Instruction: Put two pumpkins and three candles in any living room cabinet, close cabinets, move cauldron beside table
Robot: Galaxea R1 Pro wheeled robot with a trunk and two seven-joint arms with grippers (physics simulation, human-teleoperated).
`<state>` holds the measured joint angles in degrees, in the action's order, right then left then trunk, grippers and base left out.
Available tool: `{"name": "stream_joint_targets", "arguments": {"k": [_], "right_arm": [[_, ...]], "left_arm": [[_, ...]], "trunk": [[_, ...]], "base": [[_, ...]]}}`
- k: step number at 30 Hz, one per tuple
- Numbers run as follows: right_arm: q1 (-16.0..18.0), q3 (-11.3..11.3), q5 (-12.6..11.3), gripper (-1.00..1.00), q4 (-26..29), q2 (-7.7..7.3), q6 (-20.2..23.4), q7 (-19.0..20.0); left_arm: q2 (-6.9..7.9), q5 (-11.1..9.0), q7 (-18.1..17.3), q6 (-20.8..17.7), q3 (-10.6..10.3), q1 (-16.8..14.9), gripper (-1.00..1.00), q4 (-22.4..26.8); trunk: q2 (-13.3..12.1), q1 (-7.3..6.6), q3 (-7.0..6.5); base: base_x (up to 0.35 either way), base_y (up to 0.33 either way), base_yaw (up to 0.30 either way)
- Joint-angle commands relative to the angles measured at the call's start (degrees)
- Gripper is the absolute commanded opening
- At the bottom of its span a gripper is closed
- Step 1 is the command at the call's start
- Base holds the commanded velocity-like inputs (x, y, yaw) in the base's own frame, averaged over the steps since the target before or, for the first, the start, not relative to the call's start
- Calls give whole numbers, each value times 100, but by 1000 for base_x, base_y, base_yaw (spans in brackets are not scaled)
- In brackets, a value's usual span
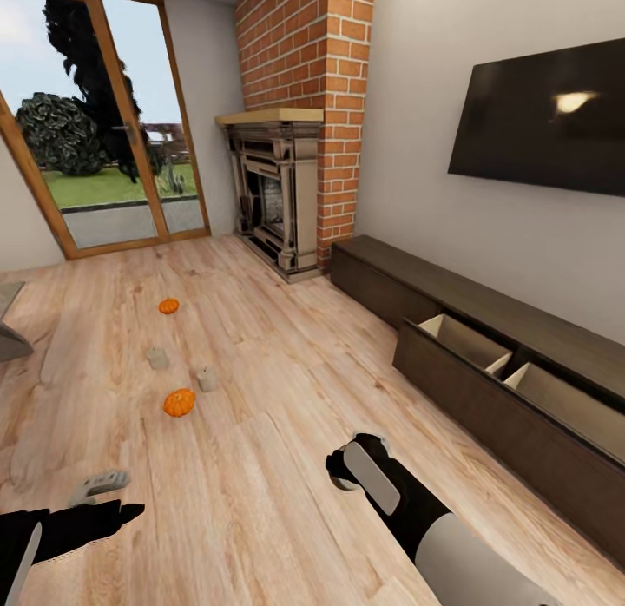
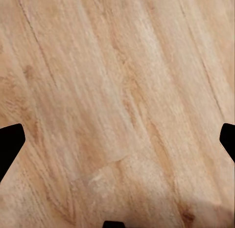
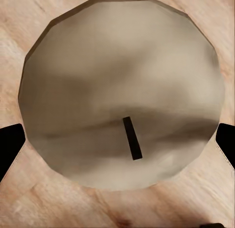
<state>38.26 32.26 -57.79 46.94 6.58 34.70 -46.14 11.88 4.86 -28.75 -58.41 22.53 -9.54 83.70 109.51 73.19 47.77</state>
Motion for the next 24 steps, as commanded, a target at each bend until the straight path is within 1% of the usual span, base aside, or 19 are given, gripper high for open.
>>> {"name": "stream_joint_targets", "arguments": {"k": [1,4,10,15,24], "right_arm": [[6,16,-27,-100,3,-1,10,-36],[6,17,-23,-100,1,5,10,-35],[6,17,-21,-100,-2,10,10,-35],[6,19,-22,-100,-5,12,3,-35],[6,41,-22,-100,-16,10,2,-27]], "left_arm": [[-1,50,-52,-21,6,-4,100,6],[-1,53,-51,-21,6,-4,100,6],[-1,55,-51,-21,6,-4,100,6],[-1,54,-44,-21,6,-4,100,6],[-1,55,-43,-21,6,-4,100,6]], "trunk": [[2,3,5],[2,3,5],[2,3,1],[2,3,1],[2,3,1]], "base": [[313,-155,0],[301,-194,50],[296,-197,173],[287,-204,21],[306,-94,1]]}}
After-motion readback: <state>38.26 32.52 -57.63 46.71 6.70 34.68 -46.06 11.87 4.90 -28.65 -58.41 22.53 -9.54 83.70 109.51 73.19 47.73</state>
